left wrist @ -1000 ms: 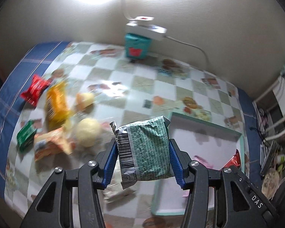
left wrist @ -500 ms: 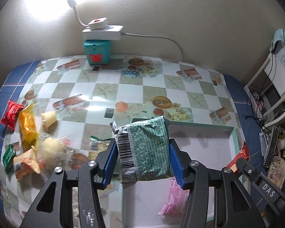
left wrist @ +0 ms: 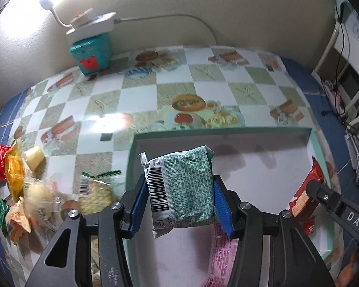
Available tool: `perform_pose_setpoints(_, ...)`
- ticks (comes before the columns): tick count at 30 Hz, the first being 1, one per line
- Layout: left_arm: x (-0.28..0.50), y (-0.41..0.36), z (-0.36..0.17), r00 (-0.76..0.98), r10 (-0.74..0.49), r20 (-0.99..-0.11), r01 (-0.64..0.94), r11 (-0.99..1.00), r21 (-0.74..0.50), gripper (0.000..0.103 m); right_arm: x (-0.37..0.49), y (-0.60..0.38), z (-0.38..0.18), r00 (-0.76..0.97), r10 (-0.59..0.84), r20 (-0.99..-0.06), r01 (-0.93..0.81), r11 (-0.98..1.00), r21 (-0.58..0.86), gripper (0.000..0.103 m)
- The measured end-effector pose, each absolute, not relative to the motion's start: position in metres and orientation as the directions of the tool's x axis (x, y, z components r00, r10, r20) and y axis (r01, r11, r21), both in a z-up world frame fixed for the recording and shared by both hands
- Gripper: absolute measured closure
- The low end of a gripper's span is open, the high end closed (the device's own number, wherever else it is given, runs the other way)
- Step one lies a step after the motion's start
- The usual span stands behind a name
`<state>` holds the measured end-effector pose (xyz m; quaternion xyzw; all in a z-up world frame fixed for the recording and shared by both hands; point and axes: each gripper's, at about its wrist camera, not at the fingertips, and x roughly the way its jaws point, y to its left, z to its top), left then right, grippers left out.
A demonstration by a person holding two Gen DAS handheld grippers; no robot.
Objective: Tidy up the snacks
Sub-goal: 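Carry the red box and green-and-white bag into the tray and open both tools, then withdraw both open tools from the tray back toward the snack pile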
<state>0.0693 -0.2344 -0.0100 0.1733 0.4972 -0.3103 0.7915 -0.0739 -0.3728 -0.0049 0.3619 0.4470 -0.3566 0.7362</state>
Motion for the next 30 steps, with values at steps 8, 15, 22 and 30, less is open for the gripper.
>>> perform_pose_setpoints(8, 0.070, -0.237, -0.018, 0.285, -0.321, -0.903, 0.661, 0.748, -0.057, 0.049, -0.067, -0.375, -0.009, 0.326, -0.211, -0.921, 0.848, 0.495, 0.187, 0.061)
perform_pose_setpoints(15, 0.069, -0.240, -0.013, 0.260, -0.310, -0.915, 0.669, 0.741, -0.061, 0.038, -0.063, -0.372, -0.008, 0.321, -0.207, -0.924, 0.845, 0.504, 0.180, 0.061)
perform_pose_setpoints(22, 0.075, -0.228, 0.013, 0.269, -0.340, -0.901, 0.652, 0.753, -0.089, 0.035, -0.060, -0.367, 0.003, 0.300, -0.236, -0.924, 0.846, 0.514, 0.143, 0.034)
perform_pose_setpoints(30, 0.108, -0.185, 0.025, 0.328, -0.300, -0.896, 0.549, 0.833, -0.078, 0.022, -0.058, -0.359, 0.018, 0.298, -0.284, -0.911, 0.850, 0.513, 0.118, 0.013)
